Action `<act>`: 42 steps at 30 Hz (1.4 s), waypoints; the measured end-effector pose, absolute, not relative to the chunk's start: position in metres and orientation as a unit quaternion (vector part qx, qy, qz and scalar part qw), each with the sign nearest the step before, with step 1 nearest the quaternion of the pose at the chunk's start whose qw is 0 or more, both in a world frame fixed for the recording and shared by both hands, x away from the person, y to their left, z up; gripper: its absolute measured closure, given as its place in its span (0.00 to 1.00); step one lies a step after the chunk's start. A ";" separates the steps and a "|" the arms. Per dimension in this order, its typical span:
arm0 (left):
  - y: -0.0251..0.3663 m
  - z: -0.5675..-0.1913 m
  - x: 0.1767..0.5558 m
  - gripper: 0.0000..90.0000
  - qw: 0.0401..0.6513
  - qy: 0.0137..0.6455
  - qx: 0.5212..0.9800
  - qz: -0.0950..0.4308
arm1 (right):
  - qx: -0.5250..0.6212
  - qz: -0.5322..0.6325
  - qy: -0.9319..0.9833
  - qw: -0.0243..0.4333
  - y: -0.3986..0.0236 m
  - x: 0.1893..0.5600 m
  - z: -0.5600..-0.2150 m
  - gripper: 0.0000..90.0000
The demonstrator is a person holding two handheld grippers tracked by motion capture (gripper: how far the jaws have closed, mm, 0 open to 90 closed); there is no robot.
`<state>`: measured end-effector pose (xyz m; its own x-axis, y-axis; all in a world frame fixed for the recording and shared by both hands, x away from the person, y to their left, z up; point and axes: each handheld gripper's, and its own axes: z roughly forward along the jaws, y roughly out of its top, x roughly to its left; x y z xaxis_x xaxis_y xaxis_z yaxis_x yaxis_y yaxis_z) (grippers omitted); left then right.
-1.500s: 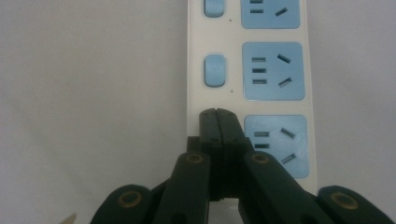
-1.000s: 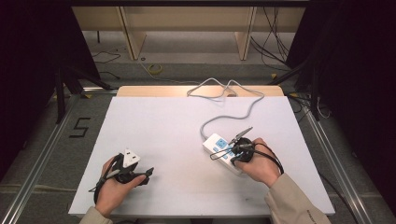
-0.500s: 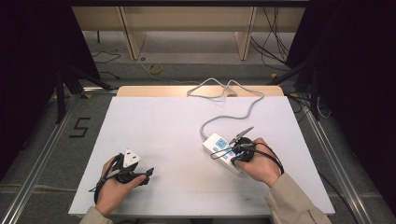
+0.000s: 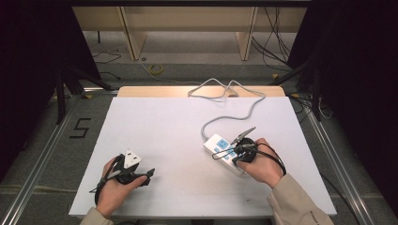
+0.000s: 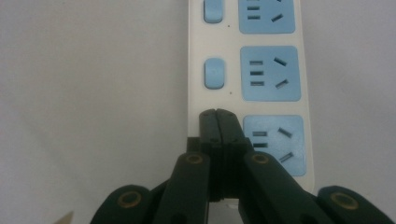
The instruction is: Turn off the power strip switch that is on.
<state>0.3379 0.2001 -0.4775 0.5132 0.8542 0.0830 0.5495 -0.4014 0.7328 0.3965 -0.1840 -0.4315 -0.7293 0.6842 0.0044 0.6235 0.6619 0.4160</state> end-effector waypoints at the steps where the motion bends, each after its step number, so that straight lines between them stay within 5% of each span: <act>1: 0.200 -0.478 0.338 0.28 0.330 0.436 0.805 0.231 | 0.359 0.200 0.908 0.077 -0.184 0.396 -0.431 1.00; 30: 0.198 -0.478 0.338 0.29 0.332 0.438 0.803 0.228 | 0.374 0.240 0.891 0.092 -0.218 0.389 -0.425 0.97; 42: 0.198 -0.478 0.337 0.29 0.331 0.437 0.805 0.227 | 0.395 0.276 0.869 0.115 -0.238 0.385 -0.428 0.81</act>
<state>0.3374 0.1983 -0.4782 0.5144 0.8542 0.0764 0.5537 -0.3988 0.7310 0.3847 -0.2384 -0.4279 -0.6616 0.7497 0.0176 0.6225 0.5360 0.5703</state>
